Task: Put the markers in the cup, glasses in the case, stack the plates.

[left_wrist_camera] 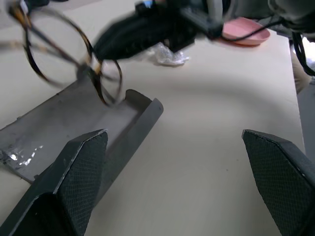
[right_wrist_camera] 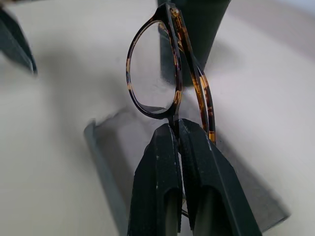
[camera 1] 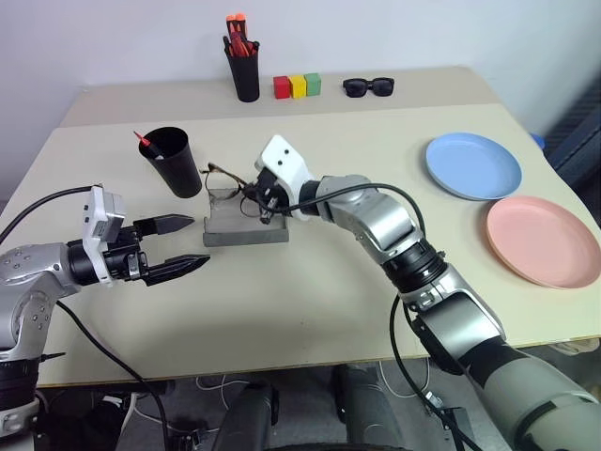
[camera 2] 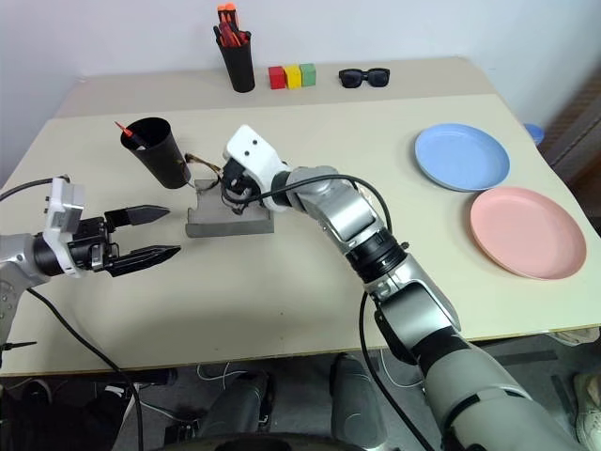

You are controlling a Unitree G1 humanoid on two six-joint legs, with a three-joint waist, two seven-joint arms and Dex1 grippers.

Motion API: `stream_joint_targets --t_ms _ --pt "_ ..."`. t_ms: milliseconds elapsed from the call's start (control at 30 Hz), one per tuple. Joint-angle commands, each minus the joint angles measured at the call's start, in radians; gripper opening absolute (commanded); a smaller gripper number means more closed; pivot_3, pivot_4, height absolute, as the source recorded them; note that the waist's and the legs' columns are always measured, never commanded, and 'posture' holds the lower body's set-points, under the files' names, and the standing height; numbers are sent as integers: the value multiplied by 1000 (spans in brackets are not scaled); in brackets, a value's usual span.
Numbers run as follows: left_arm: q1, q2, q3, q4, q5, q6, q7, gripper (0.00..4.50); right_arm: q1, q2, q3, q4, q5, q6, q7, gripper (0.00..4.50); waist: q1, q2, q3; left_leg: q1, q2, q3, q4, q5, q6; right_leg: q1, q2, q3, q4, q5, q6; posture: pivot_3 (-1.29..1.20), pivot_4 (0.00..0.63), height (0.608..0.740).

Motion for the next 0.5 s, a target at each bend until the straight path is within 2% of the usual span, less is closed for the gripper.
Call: stream_joint_targets --t_ms 33,233,500 --pt "-1 2 26 -24 -18 -24 6 4500 -18 17 9 6 -63 3 7 53 -1 0 0 0 0 0 0 0 0 0 0 0 0 0 0 0 150 740" --pt "-21 1 5 -4 -6 -38 11 4500 -41 -22 37 13 -126 12 124 53 0 0 0 0 0 0 -1 1 -1 -1 0 0 0 0 0 0 150 740" --pt "-70 -3 -32 27 4 -45 20 4500 -54 -14 63 36 -178 -2 236 53 0 0 0 0 0 0 -1 1 -2 0 0 0 0 0 0 0 150 740"
